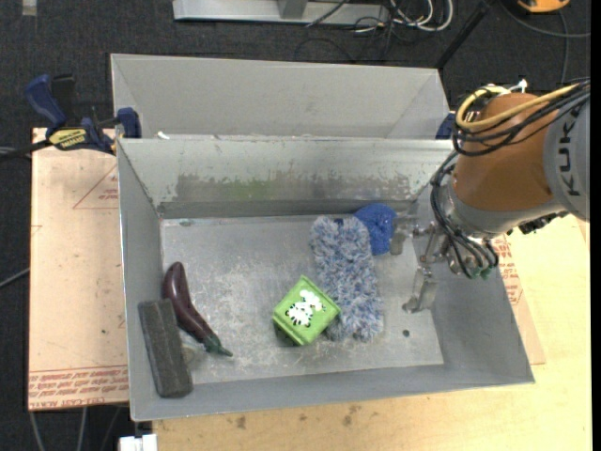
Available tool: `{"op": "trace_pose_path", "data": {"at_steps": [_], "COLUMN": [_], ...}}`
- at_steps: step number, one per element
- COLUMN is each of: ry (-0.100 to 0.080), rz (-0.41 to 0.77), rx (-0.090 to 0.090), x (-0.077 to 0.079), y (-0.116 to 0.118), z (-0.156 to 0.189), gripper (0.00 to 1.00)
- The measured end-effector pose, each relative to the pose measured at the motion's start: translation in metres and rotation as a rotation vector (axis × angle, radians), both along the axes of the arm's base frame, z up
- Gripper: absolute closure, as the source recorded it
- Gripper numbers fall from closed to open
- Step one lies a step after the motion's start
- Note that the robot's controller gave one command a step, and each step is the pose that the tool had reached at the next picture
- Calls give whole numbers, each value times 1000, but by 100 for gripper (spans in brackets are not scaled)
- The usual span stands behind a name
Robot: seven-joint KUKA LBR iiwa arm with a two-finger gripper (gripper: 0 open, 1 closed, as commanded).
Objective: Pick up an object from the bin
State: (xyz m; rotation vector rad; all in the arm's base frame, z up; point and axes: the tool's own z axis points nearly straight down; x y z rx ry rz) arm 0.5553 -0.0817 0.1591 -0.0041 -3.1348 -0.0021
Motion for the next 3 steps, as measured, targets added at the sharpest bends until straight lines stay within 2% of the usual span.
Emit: {"op": "trace_pose_path", "data": {"at_steps": [1, 2, 3], "ry": [-8, -19, -8], "rz": [3, -11, -29], "rx": [-1, -1, -1], "x": [2, 69, 84], "y": [0, 38, 54], "z": [4, -61, -78], "gripper": [0, 0, 0]}}
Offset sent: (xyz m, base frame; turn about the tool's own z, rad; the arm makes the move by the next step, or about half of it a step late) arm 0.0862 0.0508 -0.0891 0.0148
